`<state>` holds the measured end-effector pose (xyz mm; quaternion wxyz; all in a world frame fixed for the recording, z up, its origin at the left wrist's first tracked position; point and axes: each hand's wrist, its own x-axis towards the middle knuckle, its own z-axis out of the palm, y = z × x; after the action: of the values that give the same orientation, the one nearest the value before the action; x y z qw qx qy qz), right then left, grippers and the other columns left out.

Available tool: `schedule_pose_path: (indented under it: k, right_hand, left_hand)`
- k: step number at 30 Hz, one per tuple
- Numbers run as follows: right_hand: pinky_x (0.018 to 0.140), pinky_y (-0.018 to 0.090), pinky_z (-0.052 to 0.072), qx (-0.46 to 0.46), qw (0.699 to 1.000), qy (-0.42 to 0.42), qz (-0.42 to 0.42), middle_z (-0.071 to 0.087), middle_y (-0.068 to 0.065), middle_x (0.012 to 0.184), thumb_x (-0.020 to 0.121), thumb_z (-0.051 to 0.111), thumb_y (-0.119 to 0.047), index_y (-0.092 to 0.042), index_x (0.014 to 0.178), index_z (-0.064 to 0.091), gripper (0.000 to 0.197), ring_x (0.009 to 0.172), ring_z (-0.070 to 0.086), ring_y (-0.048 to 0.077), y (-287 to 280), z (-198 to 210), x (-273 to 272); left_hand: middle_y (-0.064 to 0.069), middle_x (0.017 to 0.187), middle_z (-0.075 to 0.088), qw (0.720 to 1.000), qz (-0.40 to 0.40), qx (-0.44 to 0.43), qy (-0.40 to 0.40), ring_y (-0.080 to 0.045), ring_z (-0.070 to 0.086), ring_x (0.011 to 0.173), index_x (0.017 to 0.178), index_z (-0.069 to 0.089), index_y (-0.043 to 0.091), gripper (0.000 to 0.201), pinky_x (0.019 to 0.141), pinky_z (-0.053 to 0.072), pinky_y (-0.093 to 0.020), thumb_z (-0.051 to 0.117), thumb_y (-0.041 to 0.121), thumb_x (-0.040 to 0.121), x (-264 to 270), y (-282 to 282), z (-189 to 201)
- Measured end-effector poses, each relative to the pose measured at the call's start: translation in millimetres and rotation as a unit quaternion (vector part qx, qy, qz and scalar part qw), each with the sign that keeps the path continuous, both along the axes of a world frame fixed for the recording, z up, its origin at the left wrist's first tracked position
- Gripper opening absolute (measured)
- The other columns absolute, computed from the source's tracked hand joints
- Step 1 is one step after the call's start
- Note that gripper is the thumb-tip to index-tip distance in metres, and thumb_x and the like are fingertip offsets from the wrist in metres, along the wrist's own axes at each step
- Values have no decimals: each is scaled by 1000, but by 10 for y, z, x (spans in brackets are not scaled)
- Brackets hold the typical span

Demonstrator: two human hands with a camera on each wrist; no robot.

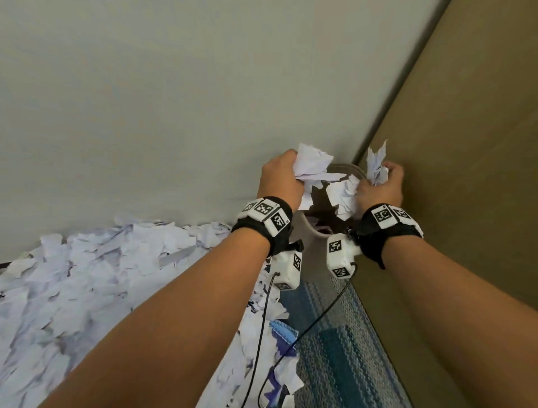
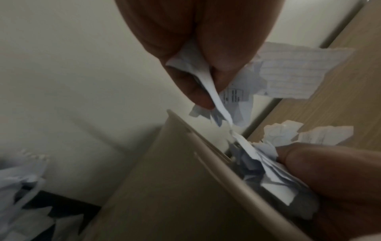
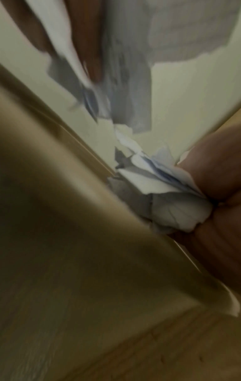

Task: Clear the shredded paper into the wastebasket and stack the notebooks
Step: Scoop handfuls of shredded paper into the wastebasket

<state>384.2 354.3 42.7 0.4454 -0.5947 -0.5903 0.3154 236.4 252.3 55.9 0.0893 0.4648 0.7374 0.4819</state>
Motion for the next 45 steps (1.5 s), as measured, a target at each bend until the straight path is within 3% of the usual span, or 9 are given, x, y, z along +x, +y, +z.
schedule_pose_path:
  k: [6,14,17,20,25,29,33,36,45]
  right_hand:
    - [77,32,50,-2,998,-30,56,66,4,106,89,58,-16,-30,113,46,31,91,64,26,10,-97,-37]
    - [71,21,43,-38,996,9,86,59,-17,89,81,44,1,-28,125,52,53,85,58,13,-36,-34,-67]
    - [66,13,48,-20,995,35,92,65,-12,103,77,50,1,-30,119,56,53,86,64,10,-44,-74,-83]
    - [66,20,52,-16,996,47,79,66,-9,103,73,51,1,-30,110,53,49,82,66,13,-42,-109,-84]
    - [52,3,34,8,997,-1,78,58,-2,106,72,43,6,-16,105,56,43,68,49,0,-36,-79,-35]
    - [57,12,39,25,997,-9,74,65,2,107,73,45,3,-19,96,60,35,71,54,6,-27,-49,-80]
    - [55,14,43,44,995,-25,88,66,-1,91,78,48,-2,-23,86,62,26,64,54,11,-99,56,-261]
    - [68,24,48,75,990,-38,116,67,0,94,76,45,-5,-27,76,59,26,69,56,13,-196,97,-514]
    - [66,24,43,100,962,-59,247,55,-3,82,79,50,-5,-23,81,62,22,57,48,9,-833,8,-1277]
  left_hand:
    - [-13,116,62,996,-71,-60,-3,-28,56,107,119,60,10,39,86,42,-28,57,3,80,250,243,-131]
    - [-3,126,55,992,-124,-39,6,-15,51,110,123,61,24,55,94,36,-15,72,8,71,269,363,-292]
    - [-6,136,41,990,-138,-35,-6,-18,46,120,133,51,30,70,101,35,-19,63,0,72,237,348,-263]
    - [-5,149,30,984,-168,-66,4,-20,37,132,145,34,33,88,100,31,-17,53,-12,72,221,299,-236]
    - [-6,154,24,981,-180,-73,17,-23,33,136,149,11,36,99,99,31,-23,41,-18,72,244,245,-184]
    - [-9,127,40,992,-128,-12,-5,-25,50,112,136,36,28,69,98,45,-36,37,-12,80,195,205,-234]
    - [1,101,46,998,-59,5,24,-10,47,87,110,57,17,26,78,35,-14,43,3,92,-94,69,-204]
    - [2,93,51,997,-47,-25,51,-11,46,79,101,58,17,22,71,34,-17,45,4,88,-412,-145,-270]
    - [-5,105,52,952,-14,-253,170,-24,53,99,101,60,18,15,85,48,-40,49,15,90,-1380,-1249,-765]
